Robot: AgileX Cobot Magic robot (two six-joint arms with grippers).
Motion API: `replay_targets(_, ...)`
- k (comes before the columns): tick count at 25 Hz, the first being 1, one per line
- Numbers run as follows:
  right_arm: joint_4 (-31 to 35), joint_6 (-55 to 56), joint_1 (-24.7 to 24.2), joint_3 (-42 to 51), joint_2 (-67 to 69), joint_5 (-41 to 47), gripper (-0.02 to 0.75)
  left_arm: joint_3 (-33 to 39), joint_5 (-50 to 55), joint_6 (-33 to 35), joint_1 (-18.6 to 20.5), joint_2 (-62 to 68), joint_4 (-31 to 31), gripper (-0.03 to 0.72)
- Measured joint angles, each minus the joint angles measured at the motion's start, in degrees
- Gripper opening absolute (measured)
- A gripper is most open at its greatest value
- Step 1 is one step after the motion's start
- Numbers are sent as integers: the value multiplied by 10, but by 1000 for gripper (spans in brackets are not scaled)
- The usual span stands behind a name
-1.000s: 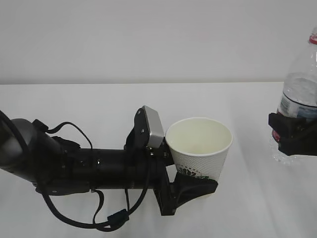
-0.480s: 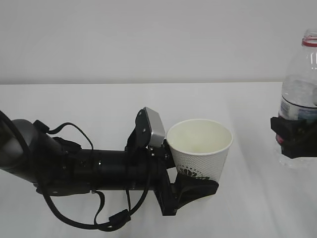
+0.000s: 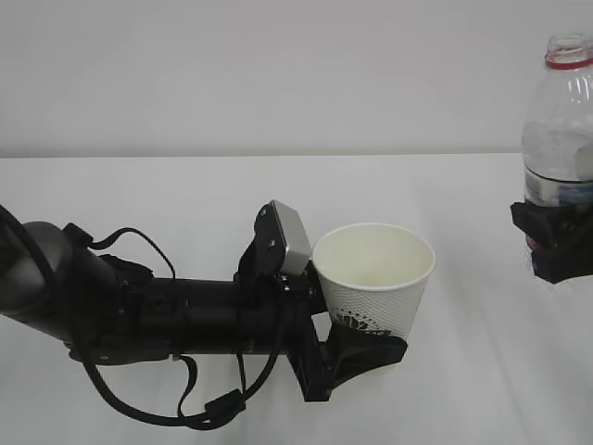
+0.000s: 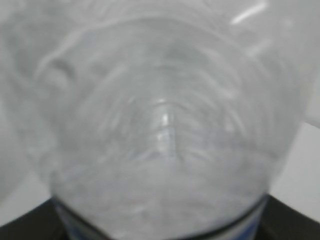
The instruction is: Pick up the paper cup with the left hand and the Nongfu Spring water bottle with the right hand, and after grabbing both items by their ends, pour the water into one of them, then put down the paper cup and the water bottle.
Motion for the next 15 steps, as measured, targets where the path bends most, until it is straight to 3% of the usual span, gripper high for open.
replay_targets(15, -1, -106, 0, 0, 0, 0, 442, -23, 21, 0, -33, 0, -7, 544)
